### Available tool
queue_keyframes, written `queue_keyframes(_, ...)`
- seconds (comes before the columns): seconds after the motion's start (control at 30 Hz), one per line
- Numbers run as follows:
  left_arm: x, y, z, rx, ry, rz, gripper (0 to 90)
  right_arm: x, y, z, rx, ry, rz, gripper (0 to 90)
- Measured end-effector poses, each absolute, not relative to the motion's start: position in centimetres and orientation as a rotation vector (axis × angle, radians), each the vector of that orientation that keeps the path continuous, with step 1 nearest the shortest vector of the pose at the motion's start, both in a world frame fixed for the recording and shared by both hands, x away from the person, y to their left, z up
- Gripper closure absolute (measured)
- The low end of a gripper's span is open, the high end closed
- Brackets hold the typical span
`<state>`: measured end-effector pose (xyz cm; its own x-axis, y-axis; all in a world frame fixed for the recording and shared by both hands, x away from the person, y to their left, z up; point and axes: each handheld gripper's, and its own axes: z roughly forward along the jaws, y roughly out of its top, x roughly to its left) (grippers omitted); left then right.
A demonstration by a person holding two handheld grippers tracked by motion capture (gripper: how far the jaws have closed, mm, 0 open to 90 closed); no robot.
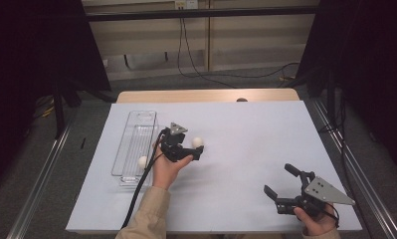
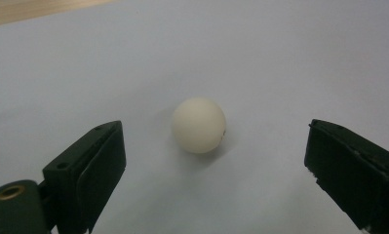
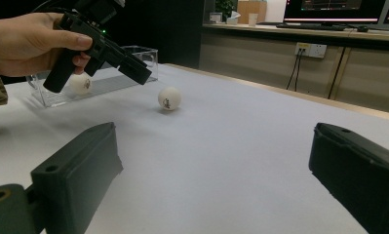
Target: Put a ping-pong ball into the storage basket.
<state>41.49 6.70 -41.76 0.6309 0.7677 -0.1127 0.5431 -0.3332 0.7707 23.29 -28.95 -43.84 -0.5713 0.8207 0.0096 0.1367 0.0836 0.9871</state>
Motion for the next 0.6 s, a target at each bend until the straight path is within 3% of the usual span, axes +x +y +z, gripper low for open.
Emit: queue_keyframes(0.6, 41.98, 5.78, -42.39, 2.033, 1.008, 0.35, 8.2, 23.28, -28.97, -43.82, 0.944, 1.791, 1.532, 3.5)
